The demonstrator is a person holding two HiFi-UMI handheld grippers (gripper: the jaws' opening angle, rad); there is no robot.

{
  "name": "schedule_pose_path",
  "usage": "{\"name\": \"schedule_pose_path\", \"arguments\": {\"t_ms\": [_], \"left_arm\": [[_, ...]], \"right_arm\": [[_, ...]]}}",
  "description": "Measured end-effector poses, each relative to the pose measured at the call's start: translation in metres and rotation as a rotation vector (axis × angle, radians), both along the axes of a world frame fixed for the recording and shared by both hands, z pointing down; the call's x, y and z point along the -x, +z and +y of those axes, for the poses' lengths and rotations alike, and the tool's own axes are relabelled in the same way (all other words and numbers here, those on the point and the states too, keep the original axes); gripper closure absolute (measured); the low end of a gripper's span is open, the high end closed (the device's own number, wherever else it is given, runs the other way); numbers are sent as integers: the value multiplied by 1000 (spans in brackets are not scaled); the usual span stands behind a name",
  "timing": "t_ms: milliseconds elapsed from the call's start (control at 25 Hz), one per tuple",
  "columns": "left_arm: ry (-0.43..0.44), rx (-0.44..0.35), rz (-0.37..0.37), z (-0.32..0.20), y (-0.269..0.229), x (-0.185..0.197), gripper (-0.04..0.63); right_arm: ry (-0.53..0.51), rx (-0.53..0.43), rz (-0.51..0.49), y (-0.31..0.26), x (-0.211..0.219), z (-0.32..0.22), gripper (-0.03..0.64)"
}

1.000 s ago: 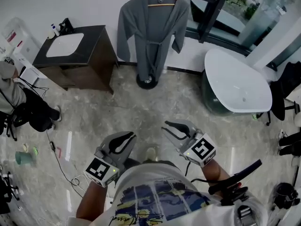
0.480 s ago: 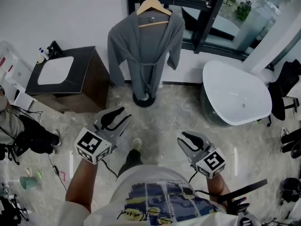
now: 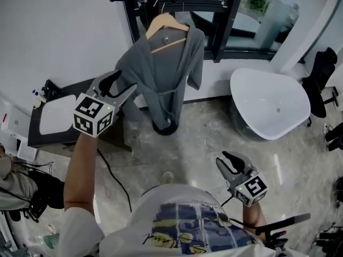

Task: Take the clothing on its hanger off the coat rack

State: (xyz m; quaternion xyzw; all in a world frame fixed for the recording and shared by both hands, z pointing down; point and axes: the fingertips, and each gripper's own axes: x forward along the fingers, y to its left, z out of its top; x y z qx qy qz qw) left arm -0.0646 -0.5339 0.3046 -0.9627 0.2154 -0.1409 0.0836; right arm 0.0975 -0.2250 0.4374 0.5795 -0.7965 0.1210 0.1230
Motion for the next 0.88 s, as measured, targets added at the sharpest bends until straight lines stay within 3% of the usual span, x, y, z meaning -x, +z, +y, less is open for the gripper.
{"name": "schedule_pose_path", "arguments": {"t_ms": [200,320,680,760,880], "left_arm": [[9,-5,-39,-83,-8,-17,296],[40,30,-90,-115,0,-33,257],[200,116,-284,-137,46,-83,225],[209,138,-315,-140,56,-87,243],[218,173,-344,-141,65,-91,379]], "right_arm": [[84,-14,-3,-3,1,-17,508],[128,2,-4,-2,0,-19,508],[213,34,-8,7,1,-15,508],[220,41,-8,10,3,-12,508],[237,50,-16,13,4,-7,508]]}}
